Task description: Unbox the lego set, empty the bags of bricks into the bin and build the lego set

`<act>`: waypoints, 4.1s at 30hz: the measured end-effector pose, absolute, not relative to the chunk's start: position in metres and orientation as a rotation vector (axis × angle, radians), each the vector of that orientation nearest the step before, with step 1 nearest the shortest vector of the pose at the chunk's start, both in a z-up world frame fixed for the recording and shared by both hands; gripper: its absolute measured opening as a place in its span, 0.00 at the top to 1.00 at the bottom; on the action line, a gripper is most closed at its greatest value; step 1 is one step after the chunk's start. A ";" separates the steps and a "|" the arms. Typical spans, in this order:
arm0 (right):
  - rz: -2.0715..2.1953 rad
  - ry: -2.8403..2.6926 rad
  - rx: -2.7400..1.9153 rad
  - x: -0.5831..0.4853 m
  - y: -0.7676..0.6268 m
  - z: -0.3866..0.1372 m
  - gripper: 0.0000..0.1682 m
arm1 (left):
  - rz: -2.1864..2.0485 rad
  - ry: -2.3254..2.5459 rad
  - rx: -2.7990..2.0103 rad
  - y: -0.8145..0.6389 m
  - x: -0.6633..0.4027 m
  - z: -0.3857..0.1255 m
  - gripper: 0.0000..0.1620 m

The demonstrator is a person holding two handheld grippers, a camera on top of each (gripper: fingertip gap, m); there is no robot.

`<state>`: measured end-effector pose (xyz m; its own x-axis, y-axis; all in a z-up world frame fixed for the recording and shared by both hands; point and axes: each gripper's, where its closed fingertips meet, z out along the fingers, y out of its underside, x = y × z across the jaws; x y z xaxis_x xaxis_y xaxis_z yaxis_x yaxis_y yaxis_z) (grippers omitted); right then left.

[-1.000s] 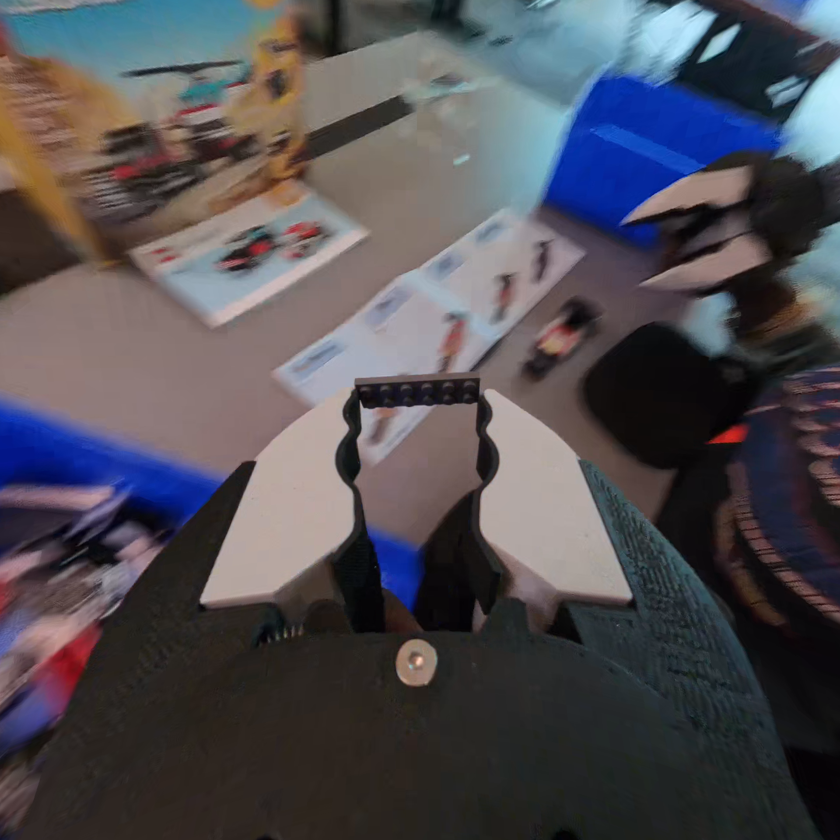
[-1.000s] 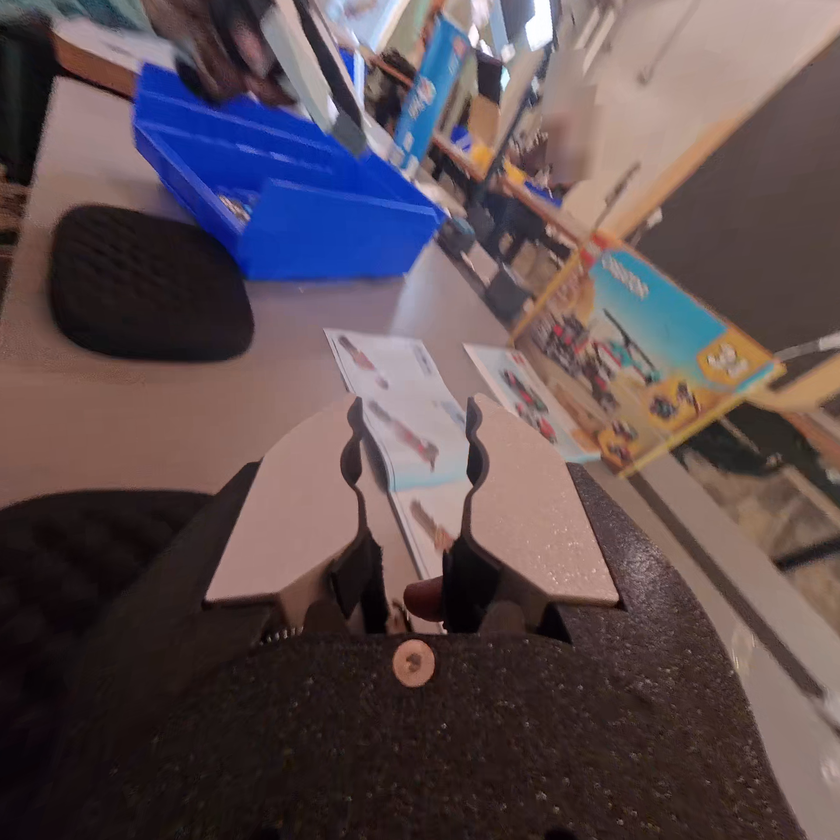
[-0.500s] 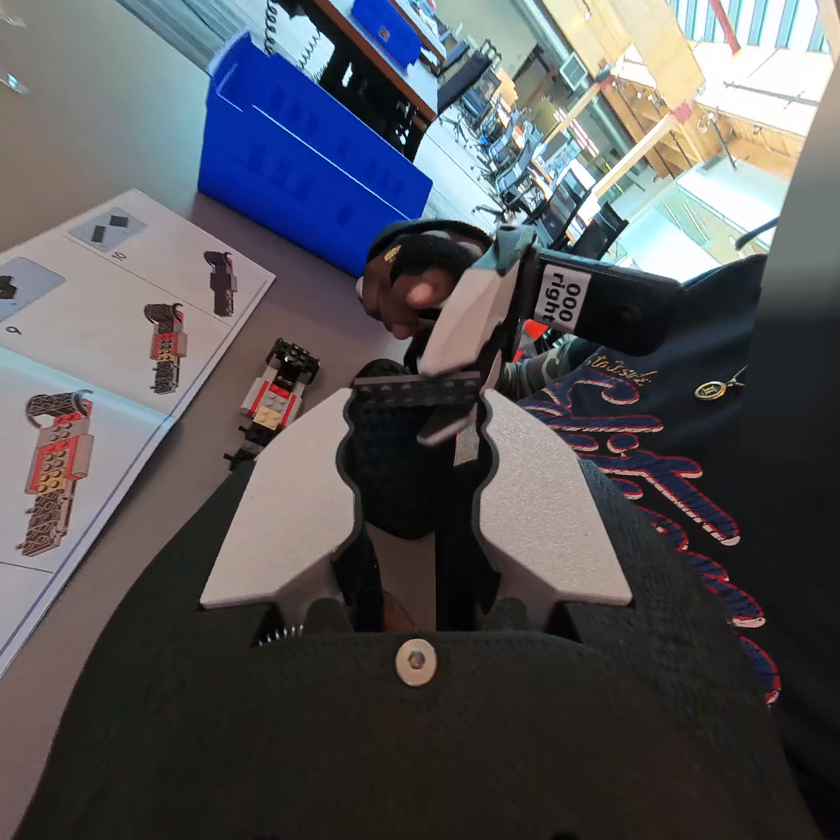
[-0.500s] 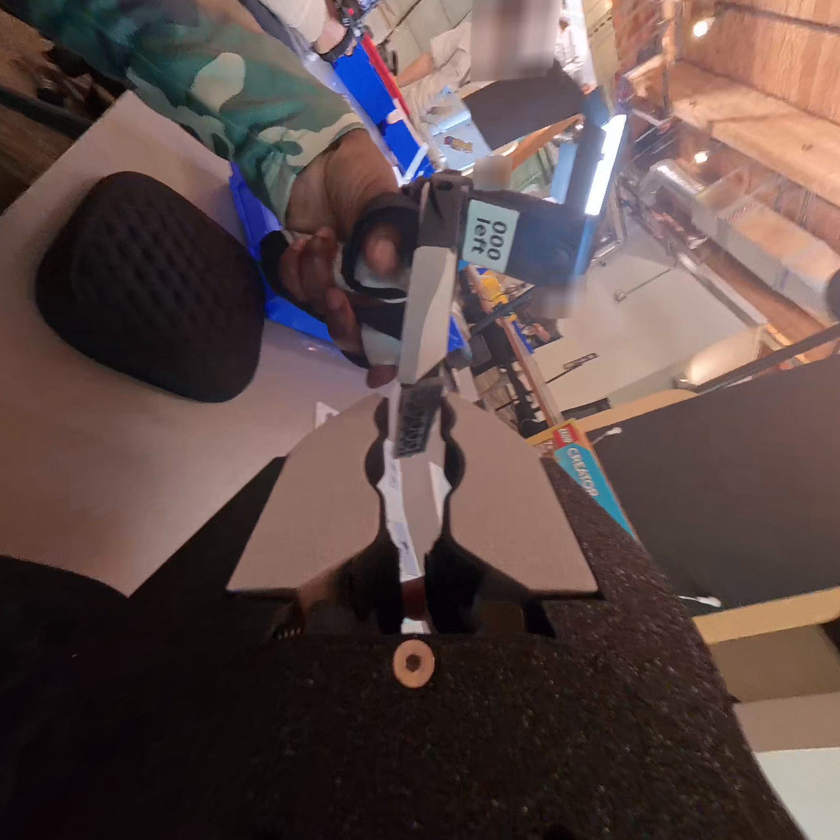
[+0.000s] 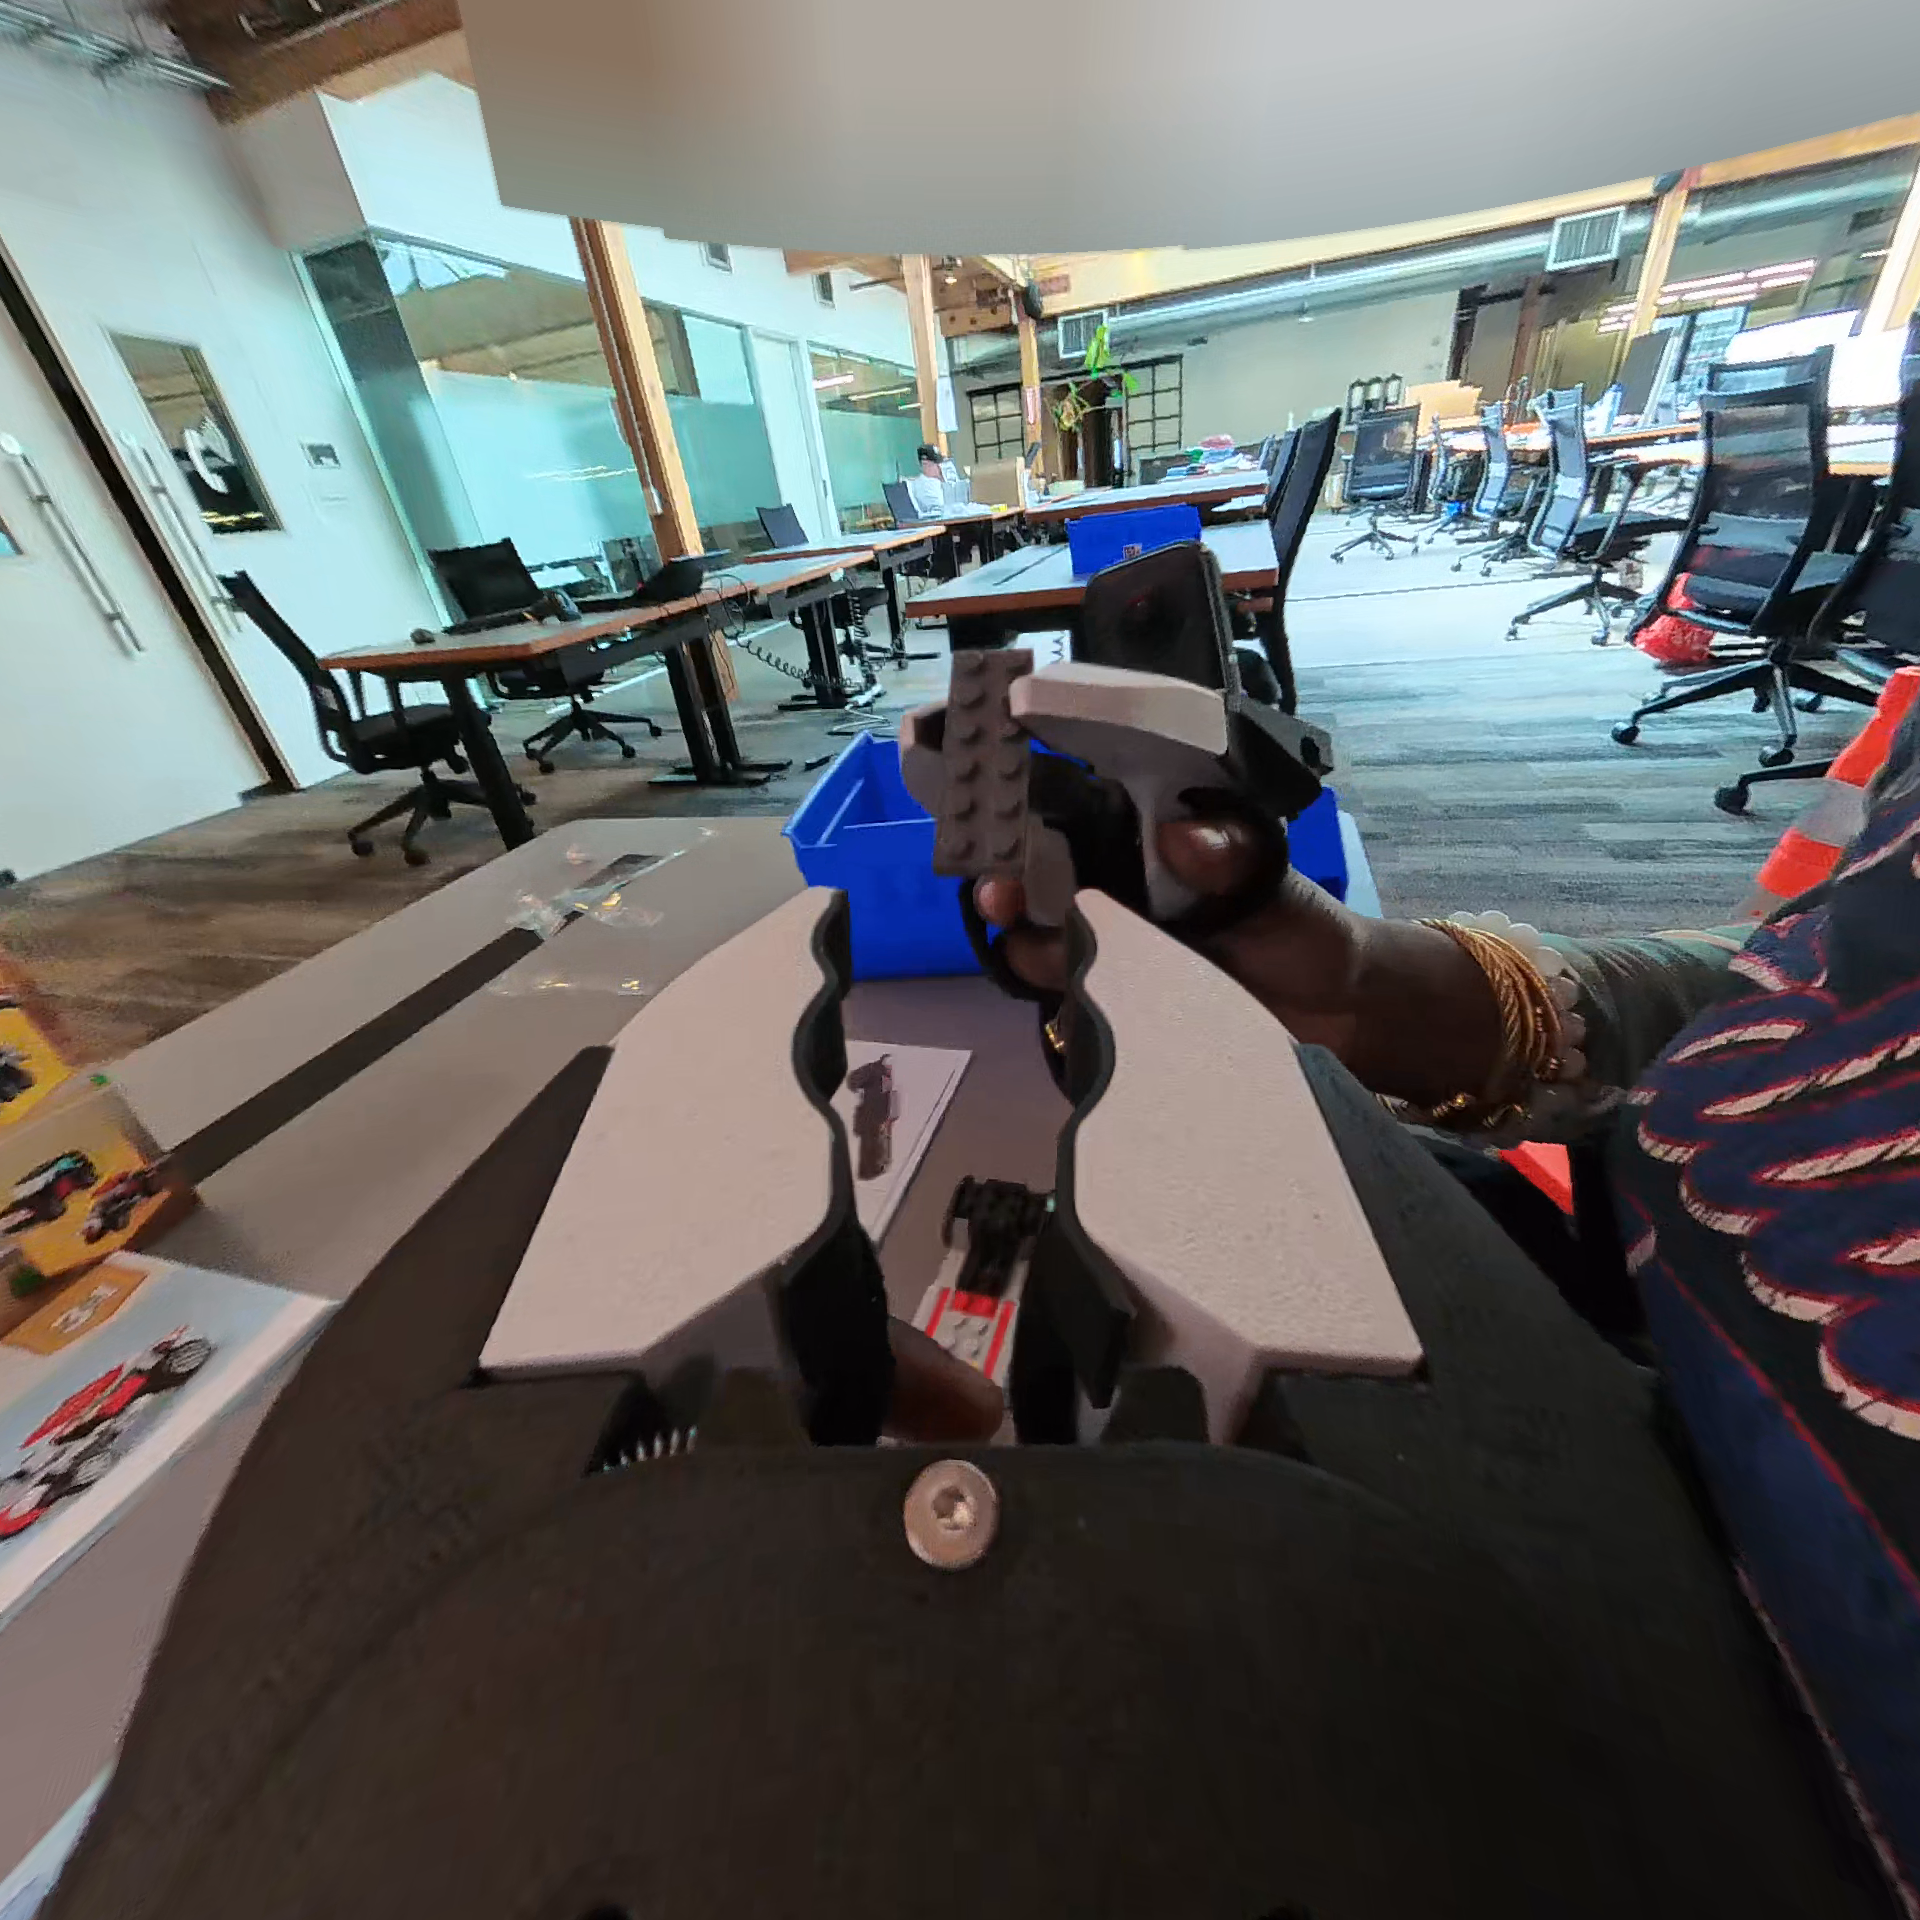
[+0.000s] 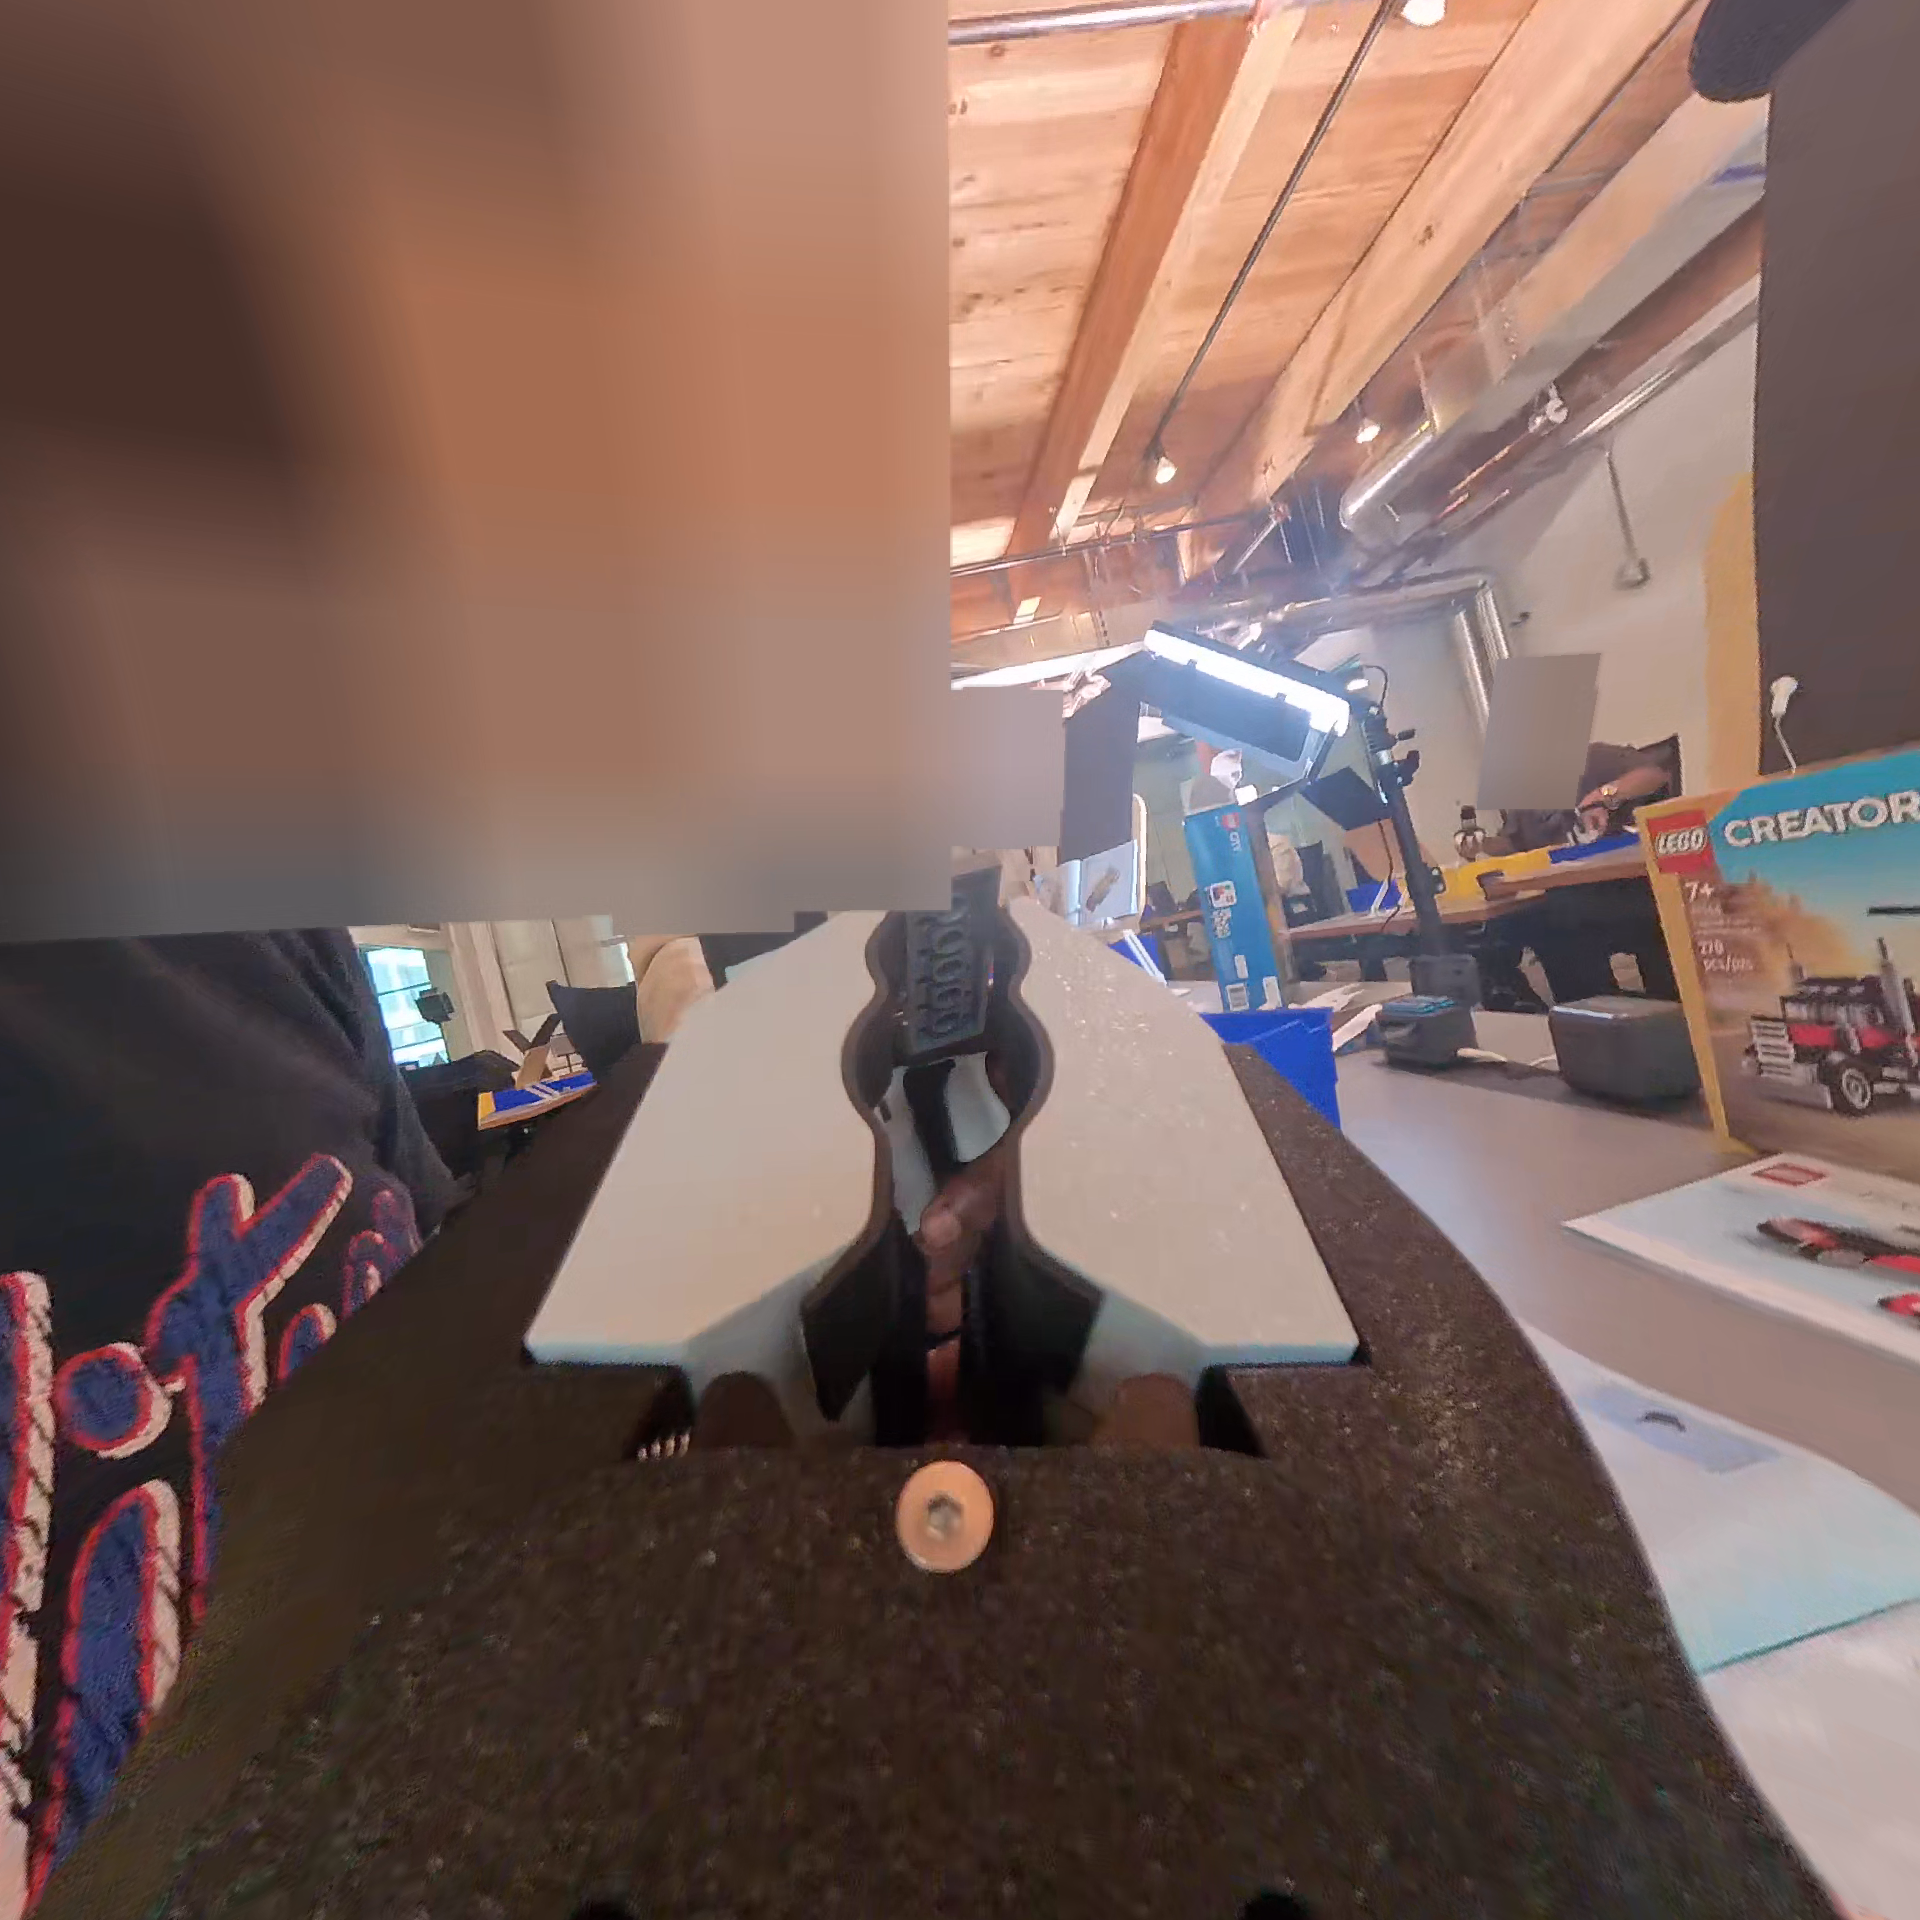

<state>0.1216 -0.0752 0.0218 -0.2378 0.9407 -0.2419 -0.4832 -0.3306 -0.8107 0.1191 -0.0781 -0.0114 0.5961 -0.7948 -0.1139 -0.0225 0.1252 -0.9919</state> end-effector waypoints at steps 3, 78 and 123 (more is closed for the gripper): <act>1.768 -0.746 -0.944 0.123 -0.081 0.012 0.90 | -0.741 0.759 -1.351 -0.083 0.131 -0.015 0.79; 0.582 -2.013 -1.498 0.154 -0.073 -0.156 0.90 | -0.549 1.225 -1.796 -0.083 0.100 -0.147 0.79; 0.477 -2.197 -1.590 0.113 -0.046 -0.181 0.90 | -0.512 1.283 -1.980 -0.064 0.070 -0.191 0.85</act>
